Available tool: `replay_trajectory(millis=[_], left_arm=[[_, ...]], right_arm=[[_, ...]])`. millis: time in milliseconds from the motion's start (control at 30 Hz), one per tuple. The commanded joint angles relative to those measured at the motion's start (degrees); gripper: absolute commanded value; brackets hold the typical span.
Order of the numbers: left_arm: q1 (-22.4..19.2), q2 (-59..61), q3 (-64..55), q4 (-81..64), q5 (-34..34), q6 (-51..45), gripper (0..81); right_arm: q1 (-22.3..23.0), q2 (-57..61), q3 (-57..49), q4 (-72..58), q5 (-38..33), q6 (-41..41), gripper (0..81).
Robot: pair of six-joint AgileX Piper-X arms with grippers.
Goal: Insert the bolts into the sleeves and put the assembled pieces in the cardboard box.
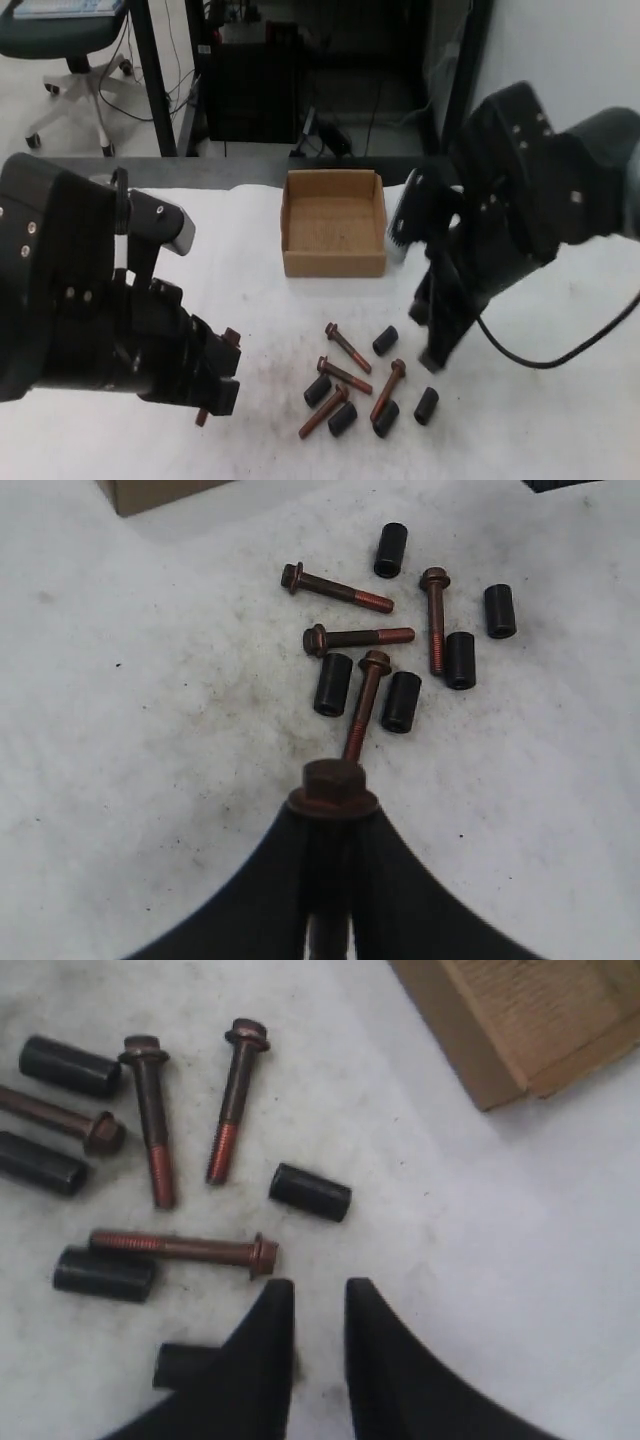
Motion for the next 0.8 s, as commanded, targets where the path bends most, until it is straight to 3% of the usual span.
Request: replay_trajectory(millis=[0, 233, 467, 767], left_arm=[[-0.19, -0.78, -0.25, -1.53, -0.11, 1.4, 0.3], [-0.19, -0.78, -0.25, -2.89, -0.11, 2.76, 0.3], [-0.19, -0.78, -0.25, -2.87, -4.33, 7.97, 0.3], [-0.19, -0.78, -0.11, -2.37, -6.23, 9.5, 0.3]], right_arm=[[0.45, 1.28, -1.15, 4.02, 0.06, -6.88, 18.4], [2.63, 2.57, -1.36, 4.77, -0.44, -18.83, 18.4], [4.43, 4.55, -1.36, 6.7, -3.56, -23.97, 18.4], [3.22, 5.66, -1.36, 13.48, -1.23, -39.2, 18.4]])
